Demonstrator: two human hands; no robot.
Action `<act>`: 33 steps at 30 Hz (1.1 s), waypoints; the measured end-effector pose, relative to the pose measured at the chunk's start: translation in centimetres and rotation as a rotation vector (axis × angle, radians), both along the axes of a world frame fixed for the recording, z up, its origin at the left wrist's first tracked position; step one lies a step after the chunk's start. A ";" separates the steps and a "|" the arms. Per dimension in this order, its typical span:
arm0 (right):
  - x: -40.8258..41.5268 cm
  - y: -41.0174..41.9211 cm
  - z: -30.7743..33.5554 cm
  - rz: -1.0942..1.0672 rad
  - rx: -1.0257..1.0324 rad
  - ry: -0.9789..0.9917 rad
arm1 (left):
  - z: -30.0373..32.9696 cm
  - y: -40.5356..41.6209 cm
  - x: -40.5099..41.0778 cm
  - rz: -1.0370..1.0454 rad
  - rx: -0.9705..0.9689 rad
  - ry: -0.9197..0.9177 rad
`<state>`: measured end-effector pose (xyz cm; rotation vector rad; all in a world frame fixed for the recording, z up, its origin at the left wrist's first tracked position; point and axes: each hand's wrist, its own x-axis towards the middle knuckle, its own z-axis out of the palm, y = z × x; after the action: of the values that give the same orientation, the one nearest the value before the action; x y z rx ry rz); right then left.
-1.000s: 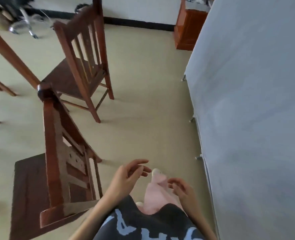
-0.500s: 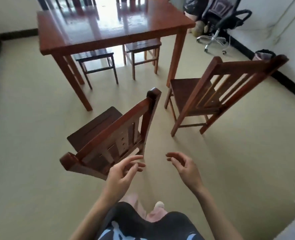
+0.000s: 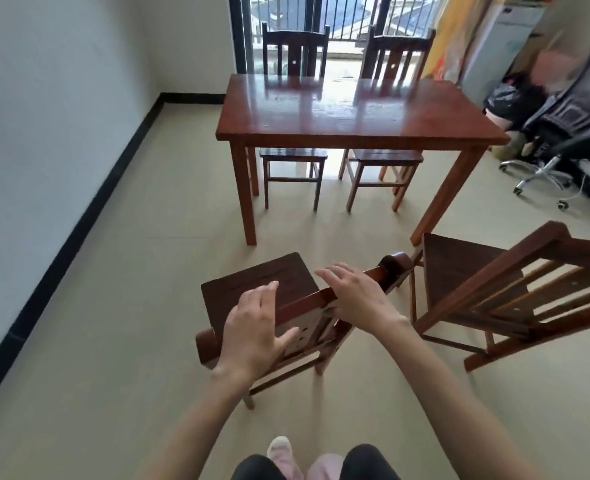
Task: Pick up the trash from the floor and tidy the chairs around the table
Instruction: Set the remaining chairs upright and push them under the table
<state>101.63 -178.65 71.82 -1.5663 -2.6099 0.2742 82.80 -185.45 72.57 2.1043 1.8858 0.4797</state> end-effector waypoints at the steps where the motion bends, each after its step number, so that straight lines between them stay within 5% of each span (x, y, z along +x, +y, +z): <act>1: 0.2 0.8 0.1 0.013 -0.021 -0.047 | -0.4 0.4 0.4 0.029 -0.053 0.062; 9: 0.2 2.3 1.5 0.061 -0.076 -0.222 | -3.4 2.3 0.2 -0.034 0.012 0.408; 16: 0.8 1.9 0.6 0.088 0.006 -0.119 | -3.5 3.7 -1.3 -0.180 0.065 0.403; 33: 2.5 1.3 -2.6 -0.264 0.205 -0.062 | -2.4 11.5 -2.3 -0.410 0.077 0.383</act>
<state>104.15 -177.37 69.25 -1.8405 -2.3453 -0.0593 80.45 -173.94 70.16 2.6976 1.5520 0.0578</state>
